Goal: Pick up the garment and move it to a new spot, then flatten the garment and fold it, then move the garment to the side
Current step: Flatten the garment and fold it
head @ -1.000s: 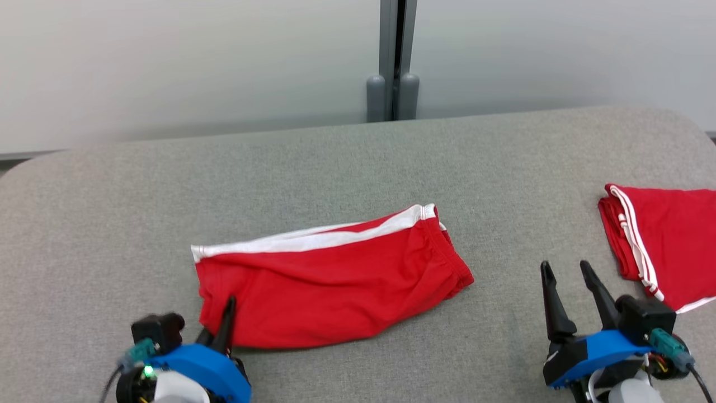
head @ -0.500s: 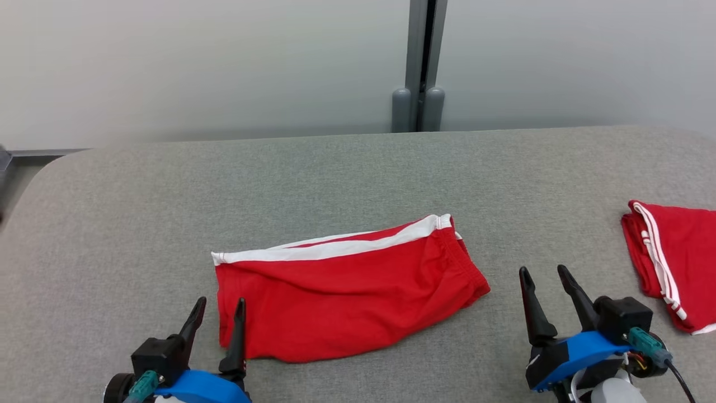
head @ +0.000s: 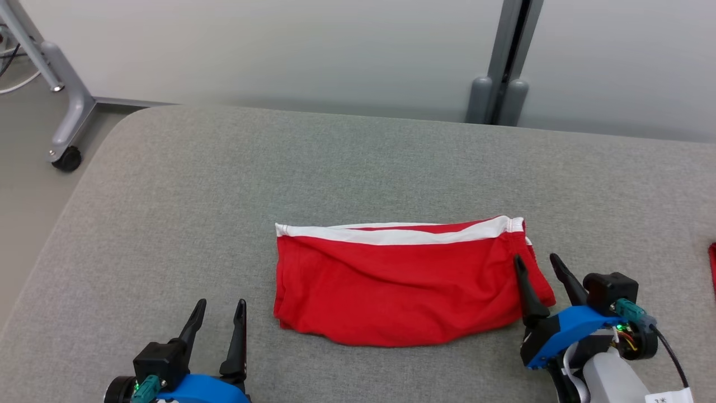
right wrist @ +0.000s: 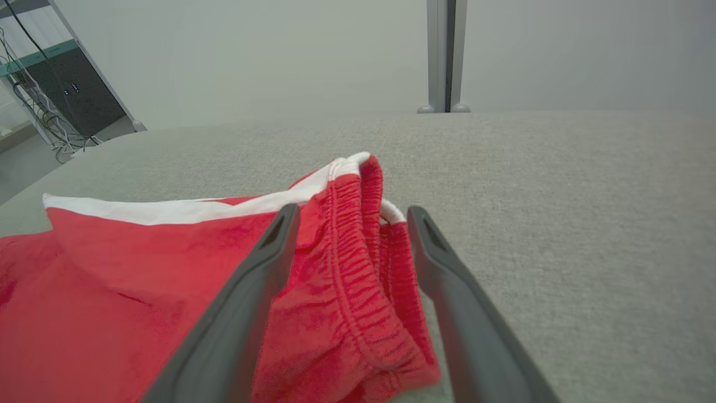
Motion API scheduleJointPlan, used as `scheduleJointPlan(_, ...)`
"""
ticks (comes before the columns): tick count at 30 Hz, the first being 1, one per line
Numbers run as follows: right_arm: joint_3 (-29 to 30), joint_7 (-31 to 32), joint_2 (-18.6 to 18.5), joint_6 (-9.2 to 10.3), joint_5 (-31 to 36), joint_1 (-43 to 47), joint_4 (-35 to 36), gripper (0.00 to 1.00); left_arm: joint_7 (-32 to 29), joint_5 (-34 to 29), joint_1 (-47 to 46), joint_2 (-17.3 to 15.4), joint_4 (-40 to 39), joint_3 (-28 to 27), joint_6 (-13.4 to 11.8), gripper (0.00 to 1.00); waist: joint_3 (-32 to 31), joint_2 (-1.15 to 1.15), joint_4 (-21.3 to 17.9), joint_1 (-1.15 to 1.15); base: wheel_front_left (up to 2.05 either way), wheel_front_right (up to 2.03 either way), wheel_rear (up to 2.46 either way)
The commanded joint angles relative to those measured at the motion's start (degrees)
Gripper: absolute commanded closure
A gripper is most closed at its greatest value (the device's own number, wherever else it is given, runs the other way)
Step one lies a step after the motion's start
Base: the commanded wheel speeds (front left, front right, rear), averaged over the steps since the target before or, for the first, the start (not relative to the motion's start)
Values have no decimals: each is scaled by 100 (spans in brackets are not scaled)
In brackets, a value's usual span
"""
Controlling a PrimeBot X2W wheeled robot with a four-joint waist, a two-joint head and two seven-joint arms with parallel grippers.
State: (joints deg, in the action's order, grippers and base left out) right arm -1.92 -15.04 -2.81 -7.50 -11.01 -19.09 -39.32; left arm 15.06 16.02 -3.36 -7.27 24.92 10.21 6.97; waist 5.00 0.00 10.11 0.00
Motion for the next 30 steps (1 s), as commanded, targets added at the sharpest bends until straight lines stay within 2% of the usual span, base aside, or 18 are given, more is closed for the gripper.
scheduleJointPlan(1, 119, -18, -22, 1, 57, -85, -147, 0, 12, -57, -43, -4, 1, -28, 22, 0, 112, 0, 140, 0, 0, 0, 0)
scheduleJointPlan(6, 598, -18, -18, 1, 285, -39, -757, 0, 12, -44, -79, 2, 50, -92, 68, 0, 242, 0, 295, 0, 0, 0, 0)
scheduleJointPlan(12, 374, 35, -3, 2, -198, 73, -1311, 0, 12, 84, -123, -90, 13, 22, 69, 0, 342, 0, 295, 0, 0, 0, 0)
scheduleJointPlan(13, 290, 38, 15, 2, -347, 97, -1336, 42, 12, 112, -133, -102, 9, 49, 69, 0, 351, 0, 284, 0, 0, 0, 0)
scheduleJointPlan(14, 203, 39, 22, 2, -501, 129, -1345, 67, 12, 124, -147, -110, 8, 77, 70, 0, 356, 0, 271, 0, 0, 0, 0)
scheduleJointPlan(15, 97, 41, 30, 1, -658, 171, -1324, 100, 12, 146, -162, -118, 2, 94, 70, 0, 355, 0, 259, 0, 0, 0, 0)
scheduleJointPlan(18, -51, 36, 33, 1, -973, 305, -1159, 100, 12, 172, -172, -142, -2, 105, 68, 0, 342, 0, 215, 0, 0, 0, 0)
scheduleJointPlan(21, 79, 24, 0, 4, -1050, 399, -938, 100, 12, 194, -137, -160, -15, 120, 52, 0, 307, 0, 151, 0, 0, 0, 0)
scheduleJointPlan(25, 471, -3, -45, 6, -927, 503, -634, 100, 12, 197, -55, -165, 3, 107, 53, 0, 214, 0, 54, 0, 0, 0, 0)
scheduleJointPlan(30, 1274, -11, -31, 3, -598, 653, -226, 100, 12, 140, 62, -119, 14, 107, 53, 0, 54, 0, -101, 0, 0, 0, 0)
